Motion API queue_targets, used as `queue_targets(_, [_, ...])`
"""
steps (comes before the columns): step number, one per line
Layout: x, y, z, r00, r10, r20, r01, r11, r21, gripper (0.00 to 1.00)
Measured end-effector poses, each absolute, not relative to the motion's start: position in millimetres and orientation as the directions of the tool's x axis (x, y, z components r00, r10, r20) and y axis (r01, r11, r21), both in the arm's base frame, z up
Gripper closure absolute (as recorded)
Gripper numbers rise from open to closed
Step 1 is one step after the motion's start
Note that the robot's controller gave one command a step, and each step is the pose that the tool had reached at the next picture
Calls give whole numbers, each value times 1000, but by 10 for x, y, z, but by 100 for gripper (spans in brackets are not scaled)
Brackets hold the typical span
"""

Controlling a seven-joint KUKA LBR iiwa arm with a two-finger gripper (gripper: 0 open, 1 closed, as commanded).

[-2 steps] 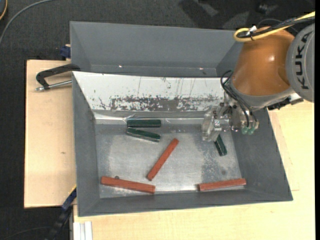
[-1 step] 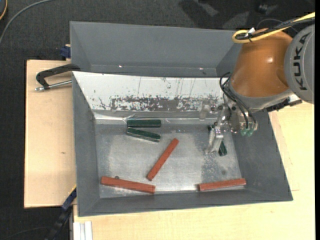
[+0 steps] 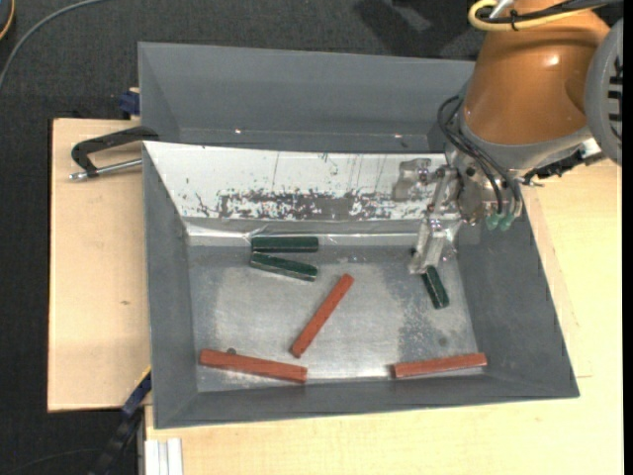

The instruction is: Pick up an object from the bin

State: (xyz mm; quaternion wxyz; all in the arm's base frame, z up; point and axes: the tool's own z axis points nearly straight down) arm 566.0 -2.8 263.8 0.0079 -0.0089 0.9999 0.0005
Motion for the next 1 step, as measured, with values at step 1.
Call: queue_targets(1, [5481, 303, 1212, -1000, -5, 6, -5, 1000, 2, 0])
